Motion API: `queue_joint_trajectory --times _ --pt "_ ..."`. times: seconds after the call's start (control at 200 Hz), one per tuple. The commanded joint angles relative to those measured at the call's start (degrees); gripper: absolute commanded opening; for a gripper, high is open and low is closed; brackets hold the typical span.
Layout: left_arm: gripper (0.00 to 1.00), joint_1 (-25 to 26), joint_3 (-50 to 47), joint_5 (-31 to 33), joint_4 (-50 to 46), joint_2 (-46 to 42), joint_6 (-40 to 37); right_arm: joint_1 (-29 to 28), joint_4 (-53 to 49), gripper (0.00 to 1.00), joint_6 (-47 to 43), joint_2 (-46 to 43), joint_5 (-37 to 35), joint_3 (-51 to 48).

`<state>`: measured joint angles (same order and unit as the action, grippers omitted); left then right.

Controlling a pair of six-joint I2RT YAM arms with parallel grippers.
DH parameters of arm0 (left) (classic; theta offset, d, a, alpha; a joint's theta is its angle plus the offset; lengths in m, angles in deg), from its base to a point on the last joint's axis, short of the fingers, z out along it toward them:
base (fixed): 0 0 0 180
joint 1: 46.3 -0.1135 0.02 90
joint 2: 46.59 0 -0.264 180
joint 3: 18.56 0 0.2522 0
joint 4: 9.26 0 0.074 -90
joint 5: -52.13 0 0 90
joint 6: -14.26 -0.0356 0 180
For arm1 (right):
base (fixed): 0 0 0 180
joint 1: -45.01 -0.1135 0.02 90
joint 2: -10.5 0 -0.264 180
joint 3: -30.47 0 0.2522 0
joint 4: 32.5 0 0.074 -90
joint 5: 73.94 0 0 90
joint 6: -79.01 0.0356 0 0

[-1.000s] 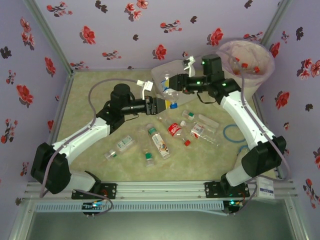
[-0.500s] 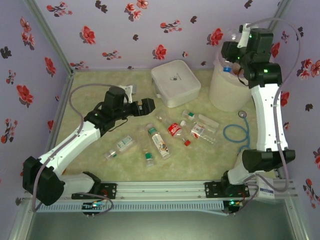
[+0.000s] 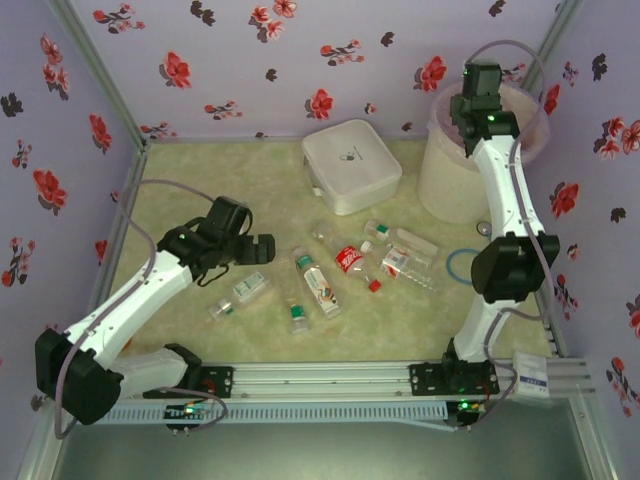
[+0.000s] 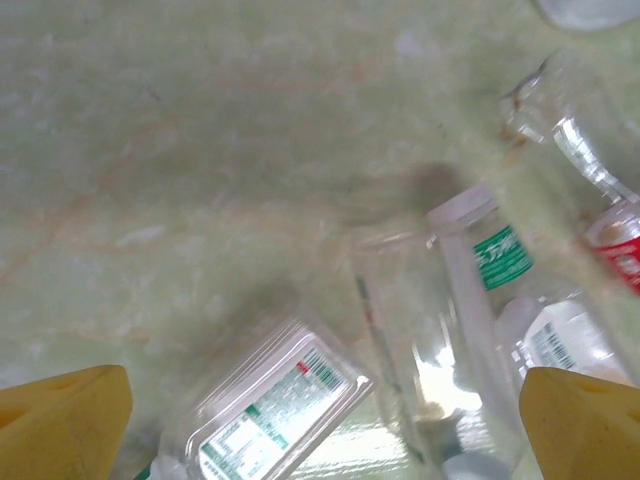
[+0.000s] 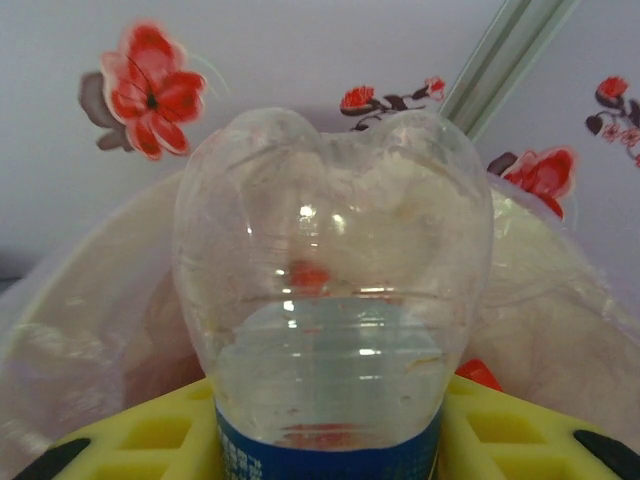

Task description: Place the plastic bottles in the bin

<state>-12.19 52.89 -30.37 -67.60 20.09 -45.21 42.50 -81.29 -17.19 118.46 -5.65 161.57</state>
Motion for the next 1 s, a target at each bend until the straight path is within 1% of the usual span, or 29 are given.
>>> queue_joint_trajectory --times 0.0,0.035,0.145,0.23,0.385,0.47,0.57,0.78,0.855,0.995 --pt "1.0 -0.1 -2.2 0.4 -3.6 -0.4 -2.9 2.5 -4.7 0.03 1.8 4.7 2.2 6.3" --pt "1.0 -0.1 -2.5 0.3 -4.0 -0.1 -2.9 3.2 -7.4 0.04 2.9 6.8 5.3 8.8" --pt "1.0 -0.1 -4.3 0.1 -3.5 0.3 -2.7 5.4 -13.3 0.04 5.8 12.2 10.6 14.1" --pt "1.0 -0.1 -5.6 -0.6 -2.6 0.5 -2.8 6.4 -14.6 0.05 7.3 14.5 13.5 14.7" --pt "1.0 -0.1 -7.6 -1.4 -0.9 1.5 -3.5 7.9 -16.6 0.13 10.0 17.9 18.2 14.6" --pt "1.0 -0.1 -8.9 -1.0 1.1 2.2 -3.2 9.0 -17.0 0.25 12.4 18.6 20.8 13.8" --pt "1.0 -0.1 -10.3 -1.1 3.2 3.5 -3.6 9.3 -15.1 0.39 13.4 17.6 21.4 11.6" --pt "1.0 -0.1 -10.7 -1.5 2.0 5.7 -5.3 9.4 -16.3 0.75 12.3 14.8 20.7 12.0" --pt "1.0 -0.1 -11.2 -2.2 2.0 5.9 -5.3 9.4 -16.8 0.83 11.9 13.1 20.5 11.8" --pt "1.0 0.0 -12.5 -4.1 1.6 5.8 -4.7 9.4 -15.6 0.92 12.6 8.6 20.2 9.9"
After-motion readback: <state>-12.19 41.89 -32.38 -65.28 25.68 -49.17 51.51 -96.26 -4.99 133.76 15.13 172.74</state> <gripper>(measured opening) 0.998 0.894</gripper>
